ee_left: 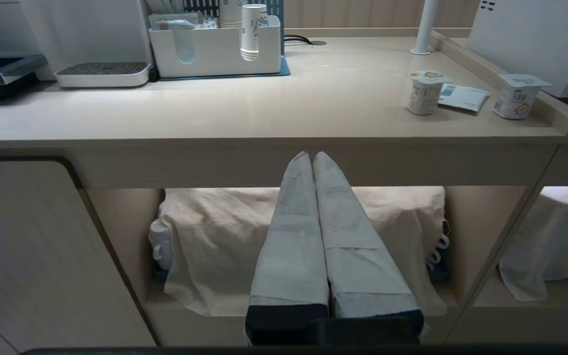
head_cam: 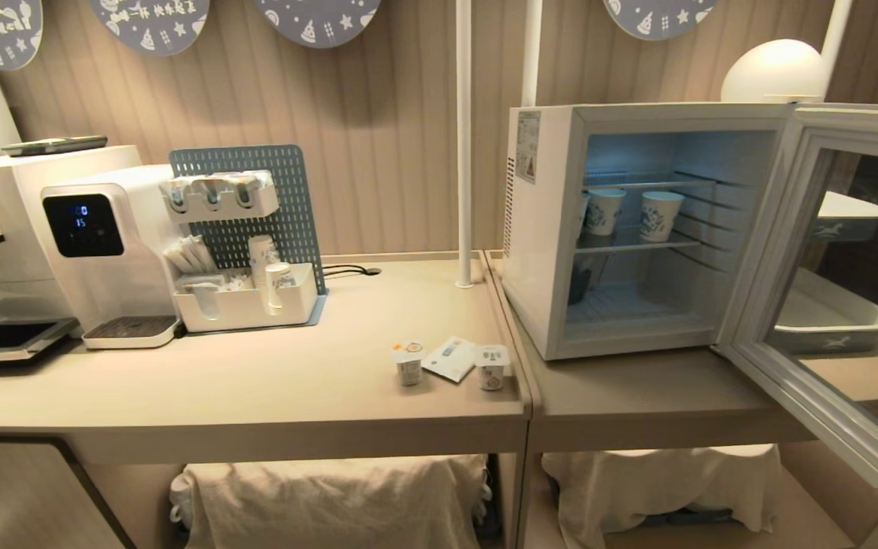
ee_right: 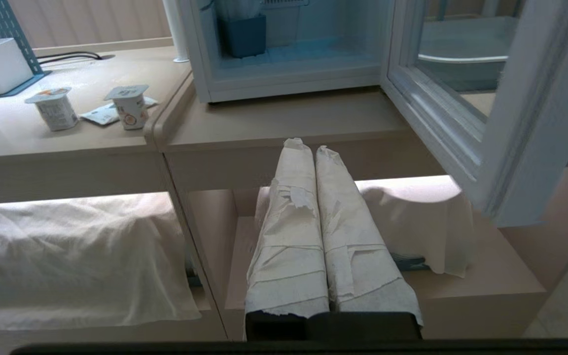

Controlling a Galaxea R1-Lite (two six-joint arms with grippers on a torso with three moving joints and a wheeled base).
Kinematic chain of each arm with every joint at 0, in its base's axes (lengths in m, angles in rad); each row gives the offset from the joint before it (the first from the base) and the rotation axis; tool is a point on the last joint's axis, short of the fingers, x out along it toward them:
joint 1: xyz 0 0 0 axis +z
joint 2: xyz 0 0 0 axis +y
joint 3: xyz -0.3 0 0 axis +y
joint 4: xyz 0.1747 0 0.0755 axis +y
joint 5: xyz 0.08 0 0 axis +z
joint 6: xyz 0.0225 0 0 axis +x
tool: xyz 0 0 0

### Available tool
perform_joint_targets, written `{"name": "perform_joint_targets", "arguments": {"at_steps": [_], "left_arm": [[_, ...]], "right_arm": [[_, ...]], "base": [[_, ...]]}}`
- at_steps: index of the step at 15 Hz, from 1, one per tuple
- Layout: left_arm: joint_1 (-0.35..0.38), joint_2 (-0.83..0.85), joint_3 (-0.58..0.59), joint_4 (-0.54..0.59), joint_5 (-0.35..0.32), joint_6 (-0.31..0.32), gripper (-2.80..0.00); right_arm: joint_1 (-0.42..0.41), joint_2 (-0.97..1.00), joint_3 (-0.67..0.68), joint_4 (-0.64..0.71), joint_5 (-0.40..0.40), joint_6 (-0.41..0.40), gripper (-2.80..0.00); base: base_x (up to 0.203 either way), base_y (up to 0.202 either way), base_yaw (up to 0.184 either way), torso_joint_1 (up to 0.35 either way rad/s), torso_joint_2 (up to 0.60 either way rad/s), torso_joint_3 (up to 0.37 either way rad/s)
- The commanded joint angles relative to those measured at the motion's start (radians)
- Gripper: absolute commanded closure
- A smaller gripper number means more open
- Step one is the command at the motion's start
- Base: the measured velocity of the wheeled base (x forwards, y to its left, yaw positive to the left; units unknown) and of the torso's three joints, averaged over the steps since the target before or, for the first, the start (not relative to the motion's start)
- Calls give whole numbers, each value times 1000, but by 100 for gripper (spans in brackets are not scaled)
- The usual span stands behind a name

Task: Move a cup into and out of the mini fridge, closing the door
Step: Close the freezer door

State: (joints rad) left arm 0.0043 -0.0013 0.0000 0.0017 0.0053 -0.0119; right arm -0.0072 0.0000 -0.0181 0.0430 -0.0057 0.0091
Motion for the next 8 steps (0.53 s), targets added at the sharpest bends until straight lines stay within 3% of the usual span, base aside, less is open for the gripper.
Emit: {"name": "perform_joint_targets", "arguments": {"at_steps": [1,8], "left_arm": [[0,1,2,0,1,0,0],[0,1,2,0,1,0,0]], "right_arm": [[0,2,0,0,0,0,0],[0,2,0,-2,0,2,0]], "base": [[0,-194,-3,-2,2,-2],[0,-193,0,3,2,4]]}}
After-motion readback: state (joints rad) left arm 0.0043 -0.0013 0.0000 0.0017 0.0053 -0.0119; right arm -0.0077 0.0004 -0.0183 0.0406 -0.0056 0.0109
